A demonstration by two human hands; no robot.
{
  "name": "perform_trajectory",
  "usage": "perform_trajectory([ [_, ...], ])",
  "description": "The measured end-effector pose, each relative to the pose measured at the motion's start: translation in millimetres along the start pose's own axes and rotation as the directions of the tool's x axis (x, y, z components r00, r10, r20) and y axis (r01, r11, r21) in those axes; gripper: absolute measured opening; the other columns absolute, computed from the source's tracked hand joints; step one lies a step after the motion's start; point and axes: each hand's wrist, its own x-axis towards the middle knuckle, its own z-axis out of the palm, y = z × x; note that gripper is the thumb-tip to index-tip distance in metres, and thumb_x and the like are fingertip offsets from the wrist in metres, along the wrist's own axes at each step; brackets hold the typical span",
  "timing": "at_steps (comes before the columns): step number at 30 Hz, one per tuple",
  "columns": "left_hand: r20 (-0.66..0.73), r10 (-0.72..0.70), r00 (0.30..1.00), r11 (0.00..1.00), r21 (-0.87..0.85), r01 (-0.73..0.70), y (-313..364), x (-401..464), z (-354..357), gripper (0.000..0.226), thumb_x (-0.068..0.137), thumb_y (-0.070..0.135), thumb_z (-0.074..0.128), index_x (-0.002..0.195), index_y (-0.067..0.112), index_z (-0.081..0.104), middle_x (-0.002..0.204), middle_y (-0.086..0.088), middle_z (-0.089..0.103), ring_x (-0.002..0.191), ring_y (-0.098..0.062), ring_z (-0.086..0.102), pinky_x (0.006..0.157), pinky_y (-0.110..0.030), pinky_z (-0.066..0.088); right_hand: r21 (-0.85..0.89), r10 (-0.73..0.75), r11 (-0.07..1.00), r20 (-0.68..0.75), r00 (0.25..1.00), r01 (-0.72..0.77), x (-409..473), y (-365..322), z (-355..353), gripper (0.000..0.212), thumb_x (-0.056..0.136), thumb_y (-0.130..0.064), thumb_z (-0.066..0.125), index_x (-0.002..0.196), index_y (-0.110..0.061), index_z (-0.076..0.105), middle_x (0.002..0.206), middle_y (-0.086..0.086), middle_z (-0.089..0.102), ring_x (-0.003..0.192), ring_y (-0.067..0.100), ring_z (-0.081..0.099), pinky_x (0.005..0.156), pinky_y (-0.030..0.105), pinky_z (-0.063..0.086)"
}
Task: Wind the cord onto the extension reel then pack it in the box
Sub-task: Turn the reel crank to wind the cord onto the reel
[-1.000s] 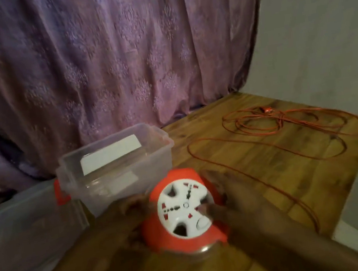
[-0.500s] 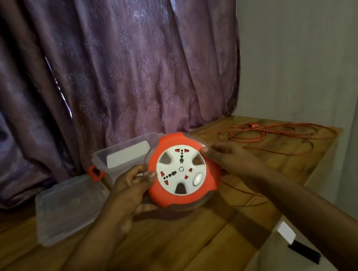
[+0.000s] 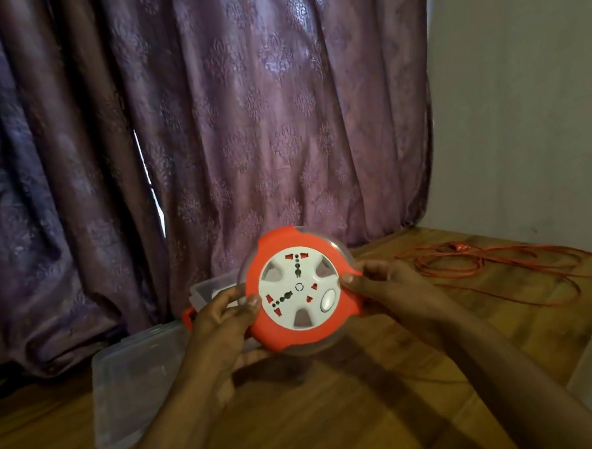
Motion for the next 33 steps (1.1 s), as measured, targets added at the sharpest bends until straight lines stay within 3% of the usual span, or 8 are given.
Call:
perform_trajectory([
  [5,-0.006,0.019,1.000,1.000,-0.024,-0.019,2.1,3.5,2.9,0.021,0.086,0.022,0.069,0.106,0.022,0.066,0.107,-0.006,0.070,0.080,-0.020,0.074,0.056,-0.041,0.058,-0.117,-0.075,0.991,-0.158,0.985,0.057,4.2,-5.2,7.7,0.028,0.093,-0.016,0.070,0.118,-0.002,0.070,0.114,0.023,0.073,0.106,0.032,0.069,0.101,0.055,0.052],
  [10,-0.042,0.026,0.999,0.985,-0.170,-0.032,1.0,-0.6,18.1,0.018,0.091,0.018,0.064,0.107,0.013,0.059,0.113,-0.010,0.065,0.073,-0.019,0.074,0.055,-0.040,0.058,-0.384,-0.498,0.863,-0.539,0.679,0.328,-22.2,4.6,31.9,0.013,0.092,-0.019,0.068,0.093,-0.032,0.068,0.094,-0.010,0.072,0.088,0.003,0.065,0.081,0.020,0.051],
  [12,-0.068,0.024,0.997,0.974,-0.224,-0.039,0.5,-3.4,23.4,0.020,0.091,0.016,0.063,0.109,0.010,0.057,0.114,-0.010,0.064,0.087,-0.026,0.072,0.057,-0.041,0.058,-0.290,-0.442,0.897,-0.535,0.720,0.335,-26.6,17.2,42.7,0.017,0.093,-0.018,0.067,0.084,-0.032,0.067,0.085,-0.012,0.072,0.083,0.000,0.066,0.074,0.012,0.048],
  [15,-0.100,0.033,0.994,0.957,-0.283,-0.060,-3.9,-10.3,31.7,0.017,0.092,0.014,0.060,0.107,0.011,0.054,0.114,-0.010,0.064,0.096,-0.029,0.068,0.057,-0.041,0.058,-0.022,-0.210,0.975,-0.423,0.881,0.222,-20.9,32.5,55.9,0.007,0.095,-0.026,0.066,0.099,-0.023,0.070,0.094,-0.004,0.075,0.087,0.006,0.069,0.080,0.027,0.056],
  [18,-0.095,0.036,0.995,0.942,-0.330,-0.065,-9.2,-17.3,40.2,0.013,0.094,0.012,0.058,0.105,0.009,0.053,0.114,-0.011,0.065,0.098,-0.029,0.069,0.060,-0.042,0.059,0.239,-0.036,0.965,-0.268,0.963,0.103,-8.7,38.3,68.6,0.030,0.092,-0.036,0.065,0.104,-0.010,0.070,0.096,0.017,0.075,0.080,0.016,0.068,0.071,0.030,0.057],
  [22,-0.104,0.039,0.994,0.933,-0.351,-0.074,-14.0,-21.5,46.2,0.008,0.094,0.011,0.056,0.100,0.009,0.052,0.113,-0.012,0.067,0.103,-0.028,0.067,0.062,-0.037,0.060,0.397,0.009,0.912,-0.263,0.965,0.100,8.0,40.8,76.5,0.034,0.089,-0.034,0.073,0.106,-0.005,0.073,0.106,0.024,0.075,0.103,0.042,0.072,0.092,0.058,0.058],
  [28,-0.053,-0.004,0.999,0.986,-0.168,-0.005,-16.9,-19.8,40.3,0.024,0.090,0.014,0.063,0.111,0.005,0.055,0.112,-0.013,0.069,0.100,-0.023,0.067,0.071,-0.034,0.058,0.452,-0.019,0.879,-0.286,0.958,0.152,26.0,47.6,72.1,0.051,0.073,-0.046,0.074,0.105,-0.006,0.072,0.101,0.010,0.080,0.097,0.028,0.077,0.072,0.032,0.064],
  [33,-0.174,-0.002,0.985,1.000,-0.029,-0.003,-22.3,-13.2,37.0,0.033,0.086,0.024,0.069,0.114,0.016,0.053,0.109,-0.006,0.066,0.098,-0.022,0.065,0.070,-0.033,0.053,0.371,-0.037,0.913,-0.335,0.942,0.168,34.7,60.0,67.0,0.044,0.079,-0.052,0.072,0.109,-0.021,0.074,0.106,0.005,0.080,0.098,0.025,0.077,0.078,0.042,0.064],
])
